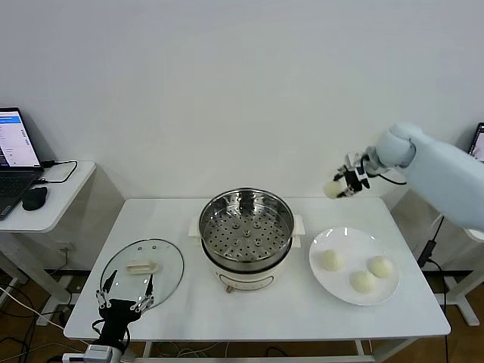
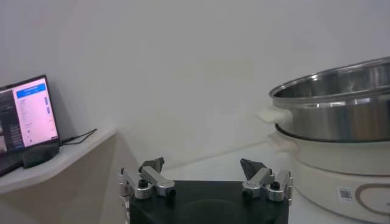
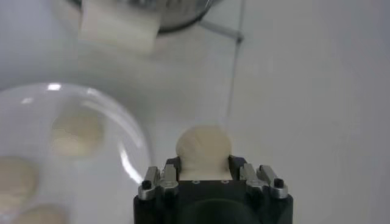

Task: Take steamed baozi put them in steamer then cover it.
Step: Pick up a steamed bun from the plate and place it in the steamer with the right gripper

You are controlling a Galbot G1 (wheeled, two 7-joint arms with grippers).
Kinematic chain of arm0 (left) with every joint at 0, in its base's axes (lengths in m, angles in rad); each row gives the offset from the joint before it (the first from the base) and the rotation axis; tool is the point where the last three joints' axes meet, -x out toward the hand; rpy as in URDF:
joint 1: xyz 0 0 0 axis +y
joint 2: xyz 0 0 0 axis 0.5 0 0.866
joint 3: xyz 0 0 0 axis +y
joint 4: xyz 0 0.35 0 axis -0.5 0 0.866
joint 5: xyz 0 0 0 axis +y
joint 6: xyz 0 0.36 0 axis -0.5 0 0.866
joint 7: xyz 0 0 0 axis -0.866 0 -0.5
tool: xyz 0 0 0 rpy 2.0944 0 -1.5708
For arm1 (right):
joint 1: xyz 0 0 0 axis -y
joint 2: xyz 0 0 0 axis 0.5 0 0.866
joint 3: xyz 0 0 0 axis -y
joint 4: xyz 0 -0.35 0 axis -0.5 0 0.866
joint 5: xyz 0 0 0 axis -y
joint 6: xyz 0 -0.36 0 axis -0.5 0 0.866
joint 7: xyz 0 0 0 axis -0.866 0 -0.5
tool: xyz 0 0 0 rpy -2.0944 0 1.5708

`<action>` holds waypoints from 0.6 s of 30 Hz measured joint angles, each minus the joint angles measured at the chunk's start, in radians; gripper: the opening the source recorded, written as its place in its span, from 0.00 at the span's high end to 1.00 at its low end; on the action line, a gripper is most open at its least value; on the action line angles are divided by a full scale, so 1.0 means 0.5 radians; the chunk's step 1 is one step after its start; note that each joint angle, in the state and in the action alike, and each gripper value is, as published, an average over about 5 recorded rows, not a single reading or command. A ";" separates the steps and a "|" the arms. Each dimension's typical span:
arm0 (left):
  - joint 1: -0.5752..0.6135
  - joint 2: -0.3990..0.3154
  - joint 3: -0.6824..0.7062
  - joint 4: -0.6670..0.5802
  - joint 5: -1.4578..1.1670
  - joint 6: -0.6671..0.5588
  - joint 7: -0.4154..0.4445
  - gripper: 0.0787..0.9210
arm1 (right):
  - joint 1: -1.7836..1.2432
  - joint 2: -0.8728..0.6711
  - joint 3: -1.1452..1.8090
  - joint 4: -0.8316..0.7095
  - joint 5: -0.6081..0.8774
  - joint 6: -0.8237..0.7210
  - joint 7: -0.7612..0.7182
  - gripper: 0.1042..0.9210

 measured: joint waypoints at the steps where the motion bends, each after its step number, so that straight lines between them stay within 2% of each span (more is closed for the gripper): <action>1: -0.003 0.004 -0.002 0.000 -0.004 0.000 0.000 0.12 | 0.032 0.029 -0.039 0.009 0.030 0.019 0.006 0.50; 9: -0.014 0.019 -0.027 0.000 -0.031 -0.002 0.000 0.12 | 0.161 0.310 -0.293 0.048 0.136 0.223 0.062 0.50; 18: -0.005 -0.008 -0.049 -0.005 -0.034 -0.008 -0.002 0.12 | 0.140 0.587 -0.477 -0.027 -0.020 0.555 0.156 0.50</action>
